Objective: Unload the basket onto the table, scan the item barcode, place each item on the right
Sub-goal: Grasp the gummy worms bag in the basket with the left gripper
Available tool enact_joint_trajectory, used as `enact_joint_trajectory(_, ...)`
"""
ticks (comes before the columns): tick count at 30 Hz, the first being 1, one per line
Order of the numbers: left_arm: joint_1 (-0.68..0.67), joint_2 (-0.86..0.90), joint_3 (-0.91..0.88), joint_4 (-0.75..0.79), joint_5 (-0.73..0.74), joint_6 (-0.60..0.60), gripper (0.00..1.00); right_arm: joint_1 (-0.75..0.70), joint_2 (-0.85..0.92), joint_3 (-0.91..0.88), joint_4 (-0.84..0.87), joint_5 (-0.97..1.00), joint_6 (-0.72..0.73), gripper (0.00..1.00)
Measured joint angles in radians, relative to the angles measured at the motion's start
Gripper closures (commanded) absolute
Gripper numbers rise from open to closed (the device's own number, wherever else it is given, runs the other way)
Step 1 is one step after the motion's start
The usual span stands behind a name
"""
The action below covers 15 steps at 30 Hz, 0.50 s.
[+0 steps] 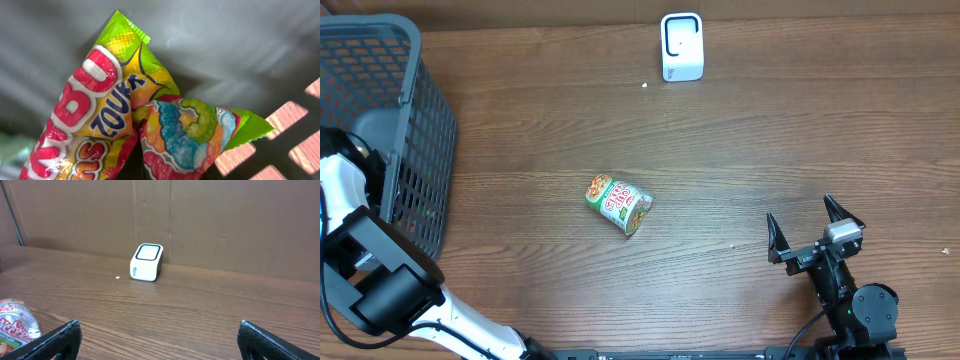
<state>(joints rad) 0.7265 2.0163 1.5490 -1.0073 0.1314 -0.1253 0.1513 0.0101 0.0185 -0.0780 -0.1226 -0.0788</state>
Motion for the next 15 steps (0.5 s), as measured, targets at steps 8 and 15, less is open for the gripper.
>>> enact_joint_trajectory(8,0.004,0.049,0.417,-0.332,0.006,-0.060,0.96,0.000,0.000,0.000,0.000,0.000,0.000,0.00)
enact_joint_trajectory(15,0.000,0.043,0.864,-0.529,0.012,-0.085,0.96,0.000,0.000,0.000,0.000,0.000,0.000,0.00)
